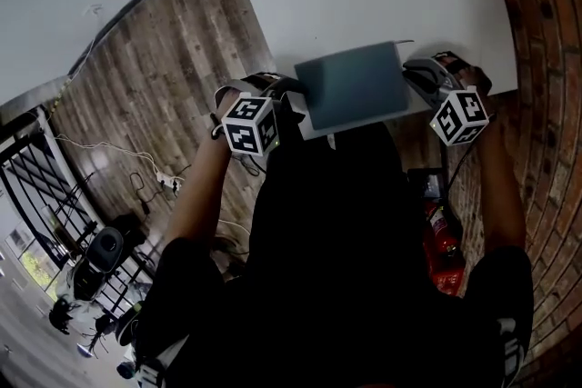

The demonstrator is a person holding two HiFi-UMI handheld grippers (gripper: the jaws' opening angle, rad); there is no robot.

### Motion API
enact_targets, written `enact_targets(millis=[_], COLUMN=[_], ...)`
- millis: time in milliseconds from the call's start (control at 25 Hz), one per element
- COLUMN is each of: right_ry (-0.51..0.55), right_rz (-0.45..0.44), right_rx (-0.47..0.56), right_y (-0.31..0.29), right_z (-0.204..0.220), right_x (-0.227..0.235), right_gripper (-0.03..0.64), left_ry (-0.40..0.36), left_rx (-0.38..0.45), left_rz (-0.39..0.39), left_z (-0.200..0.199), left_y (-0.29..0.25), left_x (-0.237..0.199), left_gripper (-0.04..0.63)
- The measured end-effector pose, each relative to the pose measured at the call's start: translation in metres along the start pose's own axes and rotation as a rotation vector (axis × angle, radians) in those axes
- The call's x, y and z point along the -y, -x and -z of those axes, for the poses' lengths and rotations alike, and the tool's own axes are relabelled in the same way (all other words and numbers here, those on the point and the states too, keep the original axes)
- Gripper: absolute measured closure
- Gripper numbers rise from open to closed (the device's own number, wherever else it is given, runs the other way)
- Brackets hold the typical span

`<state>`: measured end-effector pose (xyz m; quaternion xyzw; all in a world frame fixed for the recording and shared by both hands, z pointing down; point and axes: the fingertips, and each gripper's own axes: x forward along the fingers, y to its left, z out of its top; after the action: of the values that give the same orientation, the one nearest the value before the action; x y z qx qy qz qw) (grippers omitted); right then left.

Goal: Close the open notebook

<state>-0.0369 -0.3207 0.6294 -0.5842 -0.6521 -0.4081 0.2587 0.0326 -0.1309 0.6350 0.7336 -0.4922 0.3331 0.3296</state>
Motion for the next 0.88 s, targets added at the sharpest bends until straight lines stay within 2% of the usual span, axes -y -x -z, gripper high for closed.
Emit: enact_targets(millis=[120, 240, 320, 440, 560, 640, 760, 880], right_ry=[-0.124, -0.277, -0.358, -0.505, -0.603, -0.627, -0.666, -0.715], right_rz=[0.076, 0.208, 0.303, 0.436, 0.546, 0.628, 0.804, 0.959], right_rx=[0.050, 0.149, 0.212, 0.322, 0.432, 0.505, 0.587, 0.639], right_y=[0.018, 0.049, 0.071, 0.105, 0.140, 0.165, 0.207, 0.240], right_z=[-0.003, -0.017, -0.034, -0.075, -0.117, -0.142, -0.177, -0.208], right_x=[0.011, 0.029, 0.041, 0.060, 0.081, 0.091, 0.093, 0.082], right_gripper=[0.561, 0.581, 0.589, 0.608, 0.609, 0.611, 0.609, 0.611], left_ry=[0.049, 0.085, 0.097, 0.117, 0.146, 0.130, 0.065, 0.012], left_rx=[0.056, 0.148, 0.259, 0.484, 0.685, 0.794, 0.956, 1.015], left_rz=[0.001, -0.013, -0.032, -0.059, -0.071, -0.060, 0.017, 0.101], left_z=[0.001, -0.006, -0.020, -0.048, -0.069, -0.083, -0.107, -0.117], left_y=[0.012, 0.035, 0.062, 0.112, 0.161, 0.191, 0.234, 0.264], left_x=[0.002, -0.001, -0.011, -0.033, -0.054, -0.070, -0.092, -0.106], left_gripper=[0.376, 0.390, 0.422, 0.489, 0.516, 0.544, 0.569, 0.574])
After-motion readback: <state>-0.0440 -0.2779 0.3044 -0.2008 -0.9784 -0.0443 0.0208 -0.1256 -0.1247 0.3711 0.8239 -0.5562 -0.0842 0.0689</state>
